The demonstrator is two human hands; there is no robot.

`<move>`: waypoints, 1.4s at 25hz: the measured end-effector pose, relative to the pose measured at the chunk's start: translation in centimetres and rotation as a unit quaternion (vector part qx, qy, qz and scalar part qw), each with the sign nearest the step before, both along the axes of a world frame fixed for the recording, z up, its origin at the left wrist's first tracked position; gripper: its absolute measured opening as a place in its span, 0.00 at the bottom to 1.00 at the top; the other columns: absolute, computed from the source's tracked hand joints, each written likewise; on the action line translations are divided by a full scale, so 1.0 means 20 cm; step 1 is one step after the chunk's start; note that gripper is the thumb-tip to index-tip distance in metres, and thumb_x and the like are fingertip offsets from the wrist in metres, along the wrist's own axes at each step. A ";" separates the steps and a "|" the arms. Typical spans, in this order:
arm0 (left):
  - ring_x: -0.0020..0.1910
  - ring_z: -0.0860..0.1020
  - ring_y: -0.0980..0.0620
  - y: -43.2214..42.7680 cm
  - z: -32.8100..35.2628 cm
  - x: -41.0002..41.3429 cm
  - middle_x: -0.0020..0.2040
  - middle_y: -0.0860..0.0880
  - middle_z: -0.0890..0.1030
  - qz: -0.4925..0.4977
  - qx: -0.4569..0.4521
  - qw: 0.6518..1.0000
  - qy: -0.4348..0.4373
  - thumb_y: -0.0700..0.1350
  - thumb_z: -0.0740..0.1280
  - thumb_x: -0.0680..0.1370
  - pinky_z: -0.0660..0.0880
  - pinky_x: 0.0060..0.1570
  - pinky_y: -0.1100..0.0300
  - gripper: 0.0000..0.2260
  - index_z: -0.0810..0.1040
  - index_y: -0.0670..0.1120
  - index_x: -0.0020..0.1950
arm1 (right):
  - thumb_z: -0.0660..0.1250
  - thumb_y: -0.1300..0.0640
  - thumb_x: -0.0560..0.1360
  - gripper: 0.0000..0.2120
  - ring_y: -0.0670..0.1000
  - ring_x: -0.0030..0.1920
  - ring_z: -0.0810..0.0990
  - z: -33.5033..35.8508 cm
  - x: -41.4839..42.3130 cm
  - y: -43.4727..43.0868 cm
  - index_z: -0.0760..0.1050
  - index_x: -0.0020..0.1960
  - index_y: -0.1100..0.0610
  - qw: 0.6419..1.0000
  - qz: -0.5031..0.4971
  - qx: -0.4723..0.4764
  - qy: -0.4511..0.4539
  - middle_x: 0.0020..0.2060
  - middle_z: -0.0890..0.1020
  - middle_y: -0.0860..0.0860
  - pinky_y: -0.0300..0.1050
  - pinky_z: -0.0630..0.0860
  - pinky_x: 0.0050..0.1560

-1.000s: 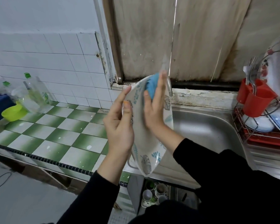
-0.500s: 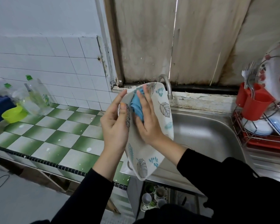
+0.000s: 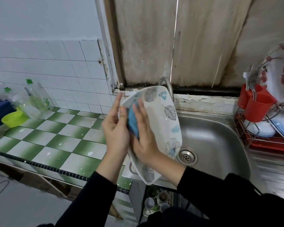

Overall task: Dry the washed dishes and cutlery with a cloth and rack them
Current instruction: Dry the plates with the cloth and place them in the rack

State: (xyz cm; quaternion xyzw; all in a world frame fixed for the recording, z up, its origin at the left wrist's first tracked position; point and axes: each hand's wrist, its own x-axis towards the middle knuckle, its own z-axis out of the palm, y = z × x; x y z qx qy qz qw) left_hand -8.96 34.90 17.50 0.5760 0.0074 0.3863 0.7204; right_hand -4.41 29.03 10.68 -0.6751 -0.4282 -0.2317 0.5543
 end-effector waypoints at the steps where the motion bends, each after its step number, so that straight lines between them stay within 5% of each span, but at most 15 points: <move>1: 0.29 0.71 0.65 0.03 0.01 0.00 0.30 0.56 0.78 0.012 -0.010 1.000 -0.008 0.37 0.58 0.82 0.72 0.33 0.71 0.17 0.70 0.51 0.69 | 0.57 0.61 0.78 0.30 0.59 0.78 0.49 -0.10 -0.01 -0.05 0.51 0.78 0.59 0.998 0.022 -0.052 -0.036 0.78 0.52 0.56 0.53 0.50 0.77; 4: 0.31 0.74 0.64 0.07 0.04 -0.04 0.31 0.58 0.79 0.012 -0.033 0.999 -0.027 0.38 0.58 0.82 0.74 0.36 0.69 0.16 0.71 0.52 0.68 | 0.57 0.55 0.79 0.30 0.53 0.79 0.49 -0.26 0.19 -0.24 0.51 0.79 0.52 0.994 -0.086 -0.073 -0.006 0.79 0.50 0.50 0.57 0.48 0.77; 6: 0.30 0.73 0.62 0.05 0.05 -0.05 0.31 0.58 0.78 -0.010 -0.013 0.999 -0.035 0.40 0.61 0.82 0.74 0.36 0.68 0.15 0.75 0.55 0.64 | 0.55 0.52 0.79 0.29 0.50 0.78 0.46 -0.17 0.38 -0.31 0.51 0.78 0.52 0.968 -0.214 0.029 0.129 0.79 0.50 0.55 0.58 0.48 0.77; 8: 0.32 0.75 0.60 0.00 0.05 -0.04 0.33 0.57 0.79 -0.023 0.029 0.999 -0.032 0.43 0.62 0.80 0.76 0.40 0.66 0.14 0.76 0.57 0.63 | 0.55 0.55 0.80 0.28 0.53 0.78 0.45 0.05 0.47 -0.30 0.52 0.77 0.58 0.943 -0.260 0.110 0.176 0.78 0.49 0.58 0.46 0.45 0.78; 10: 0.43 0.82 0.54 -0.05 0.04 -0.01 0.44 0.53 0.84 -0.034 0.068 0.997 -0.031 0.46 0.62 0.79 0.78 0.49 0.58 0.14 0.76 0.57 0.64 | 0.56 0.61 0.80 0.28 0.52 0.78 0.45 0.21 0.39 -0.19 0.51 0.77 0.62 0.963 -0.198 0.132 0.129 0.78 0.49 0.55 0.39 0.45 0.76; 14: 0.36 0.77 0.60 -0.01 0.09 0.04 0.37 0.55 0.81 -0.015 0.000 0.999 -0.039 0.42 0.62 0.79 0.75 0.40 0.66 0.13 0.77 0.51 0.62 | 0.58 0.59 0.79 0.29 0.59 0.78 0.48 -0.01 0.00 -0.09 0.52 0.77 0.63 0.998 0.014 -0.027 -0.055 0.78 0.50 0.52 0.58 0.47 0.77; 16: 0.36 0.77 0.61 0.04 0.13 0.04 0.36 0.56 0.81 0.007 -0.041 0.998 -0.048 0.39 0.62 0.81 0.75 0.41 0.66 0.12 0.76 0.48 0.63 | 0.58 0.57 0.78 0.30 0.57 0.79 0.48 -0.21 0.04 -0.21 0.52 0.78 0.55 0.992 -0.011 -0.101 -0.069 0.78 0.50 0.51 0.61 0.47 0.76; 18: 0.34 0.76 0.62 0.06 0.15 0.02 0.34 0.57 0.81 0.015 -0.046 0.998 -0.047 0.38 0.60 0.82 0.75 0.40 0.67 0.13 0.75 0.48 0.64 | 0.56 0.53 0.79 0.31 0.53 0.79 0.44 -0.28 0.22 -0.33 0.47 0.79 0.46 0.988 -0.114 -0.103 0.022 0.79 0.46 0.47 0.64 0.47 0.76; 22: 0.41 0.79 0.60 -0.05 0.15 -0.01 0.42 0.48 0.85 -0.055 0.027 0.997 -0.046 0.39 0.62 0.79 0.76 0.44 0.66 0.14 0.75 0.49 0.64 | 0.56 0.54 0.80 0.31 0.59 0.78 0.40 -0.03 0.55 -0.40 0.49 0.78 0.58 0.939 -0.270 0.085 0.197 0.78 0.44 0.59 0.63 0.46 0.76; 24: 0.49 0.80 0.62 -0.14 0.11 -0.01 0.48 0.55 0.85 -0.073 0.086 0.993 -0.031 0.36 0.61 0.80 0.74 0.50 0.67 0.15 0.72 0.49 0.66 | 0.58 0.61 0.80 0.30 0.56 0.77 0.40 0.16 0.53 -0.31 0.49 0.78 0.62 0.937 -0.250 0.175 0.172 0.77 0.43 0.62 0.48 0.43 0.77; 26: 0.55 0.80 0.58 -0.17 0.08 0.01 0.54 0.52 0.84 -0.061 0.119 0.991 -0.025 0.37 0.61 0.81 0.75 0.53 0.64 0.14 0.73 0.48 0.65 | 0.58 0.63 0.80 0.31 0.50 0.77 0.41 0.24 0.38 -0.19 0.45 0.78 0.59 0.959 -0.186 0.185 0.110 0.77 0.44 0.58 0.41 0.43 0.76; 28: 0.52 0.82 0.50 -0.13 0.09 0.03 0.52 0.44 0.84 -0.049 0.106 0.993 -0.018 0.37 0.61 0.81 0.78 0.48 0.58 0.14 0.73 0.46 0.66 | 0.58 0.61 0.81 0.33 0.53 0.78 0.43 0.15 0.18 -0.10 0.43 0.79 0.52 0.987 -0.074 0.132 0.047 0.78 0.45 0.51 0.53 0.45 0.78; 31: 0.41 0.79 0.57 -0.02 0.12 0.05 0.46 0.39 0.83 -0.019 0.046 0.999 -0.014 0.40 0.61 0.80 0.76 0.43 0.66 0.13 0.75 0.48 0.63 | 0.56 0.55 0.80 0.32 0.60 0.78 0.47 -0.19 0.02 -0.15 0.45 0.79 0.48 0.996 0.020 -0.019 -0.084 0.79 0.46 0.48 0.60 0.45 0.76; 35: 0.52 0.77 0.49 0.04 0.15 0.01 0.60 0.35 0.78 -0.017 0.028 0.999 -0.022 0.43 0.61 0.79 0.77 0.52 0.60 0.12 0.77 0.52 0.60 | 0.57 0.54 0.79 0.31 0.53 0.78 0.50 -0.40 0.18 -0.30 0.50 0.79 0.48 0.987 -0.158 -0.027 0.026 0.79 0.48 0.44 0.48 0.43 0.76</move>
